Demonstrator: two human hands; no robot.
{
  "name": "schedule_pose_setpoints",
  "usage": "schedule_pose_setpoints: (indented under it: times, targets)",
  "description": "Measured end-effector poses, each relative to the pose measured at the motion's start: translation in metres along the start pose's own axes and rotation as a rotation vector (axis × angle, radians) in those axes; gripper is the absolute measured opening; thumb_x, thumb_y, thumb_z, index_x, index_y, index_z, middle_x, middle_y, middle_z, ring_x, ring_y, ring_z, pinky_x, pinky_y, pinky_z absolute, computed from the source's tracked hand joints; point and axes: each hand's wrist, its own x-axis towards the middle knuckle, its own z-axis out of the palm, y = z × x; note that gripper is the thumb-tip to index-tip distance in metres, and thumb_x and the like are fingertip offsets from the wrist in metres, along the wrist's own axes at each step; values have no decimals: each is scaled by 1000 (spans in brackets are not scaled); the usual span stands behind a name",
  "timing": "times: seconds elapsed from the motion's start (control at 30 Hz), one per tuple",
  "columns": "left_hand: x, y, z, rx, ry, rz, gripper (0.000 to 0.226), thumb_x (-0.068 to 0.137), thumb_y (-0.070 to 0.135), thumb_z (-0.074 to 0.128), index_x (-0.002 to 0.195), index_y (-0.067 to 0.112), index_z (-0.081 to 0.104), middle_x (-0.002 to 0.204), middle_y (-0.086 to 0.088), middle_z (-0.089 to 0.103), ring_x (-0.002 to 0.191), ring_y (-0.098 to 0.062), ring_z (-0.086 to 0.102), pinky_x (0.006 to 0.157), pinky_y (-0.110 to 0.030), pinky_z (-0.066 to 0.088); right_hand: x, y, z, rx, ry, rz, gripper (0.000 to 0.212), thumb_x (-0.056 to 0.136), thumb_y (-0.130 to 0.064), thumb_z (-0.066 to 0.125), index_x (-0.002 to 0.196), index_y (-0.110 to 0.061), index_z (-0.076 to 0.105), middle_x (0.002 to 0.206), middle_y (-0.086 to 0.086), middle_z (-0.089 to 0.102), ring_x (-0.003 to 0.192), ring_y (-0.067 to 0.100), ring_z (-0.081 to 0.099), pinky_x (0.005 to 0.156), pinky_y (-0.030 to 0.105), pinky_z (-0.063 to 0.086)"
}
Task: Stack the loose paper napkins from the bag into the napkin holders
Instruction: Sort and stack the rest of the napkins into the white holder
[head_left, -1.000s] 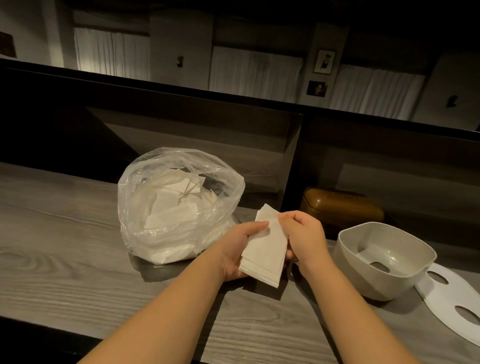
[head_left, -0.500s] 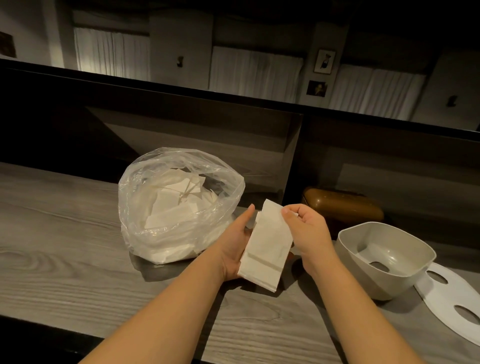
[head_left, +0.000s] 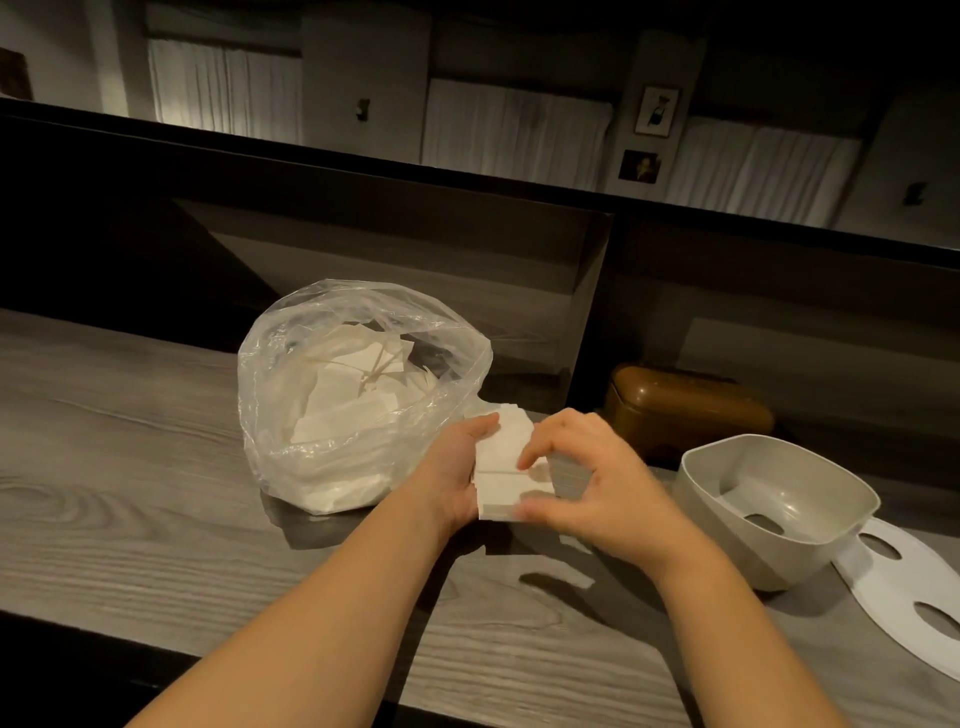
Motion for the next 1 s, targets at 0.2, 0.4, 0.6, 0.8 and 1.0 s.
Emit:
schedule_pose_setpoints:
  times: [0.2, 0.4, 0.6, 0.8, 1.0]
  targets:
    - [8, 1, -6, -18, 42, 14, 14, 103, 26, 46, 99, 14, 53, 105, -22, 63, 95, -38, 63, 78, -48, 53, 8, -1, 19, -497, 2, -168, 41, 85, -36, 69, 117, -37, 43, 128, -15, 31, 121, 7, 24, 105, 29, 25]
    - [13, 1, -9, -190, -15, 25, 21, 103, 28, 47, 110, 9, 51, 110, -23, 62, 94, -36, 65, 72, -46, 57, 6, 10, 20, -375, 152, -259, 11, 84, -24, 69, 95, -27, 67, 109, -12, 59, 108, 8, 46, 88, 25, 40]
    - [17, 3, -14, -151, -23, 7, 34, 98, 6, 51, 128, 14, 36, 118, -27, 58, 101, -41, 65, 90, -59, 52, -6, 1, -10, 437, 273, 52, 13, 91, -13, 65, 91, -26, 63, 88, -18, 64, 89, 6, 63, 68, 23, 56]
    - [11, -4, -5, 222, -299, -151, 45, 89, 24, 66, 131, 15, 53, 99, -14, 71, 87, -27, 70, 77, -39, 57, 8, 8, 0, 457, 285, 337, 6, 95, -22, 61, 94, -27, 63, 93, -12, 66, 89, 8, 65, 68, 22, 52]
    - [9, -4, -7, 233, -404, -225, 62, 87, 58, 54, 133, 16, 58, 113, -19, 67, 98, -34, 67, 94, -47, 49, 13, 16, 6, 405, 344, 421, 5, 97, -21, 60, 93, -24, 63, 95, -7, 66, 92, 10, 65, 72, 25, 53]
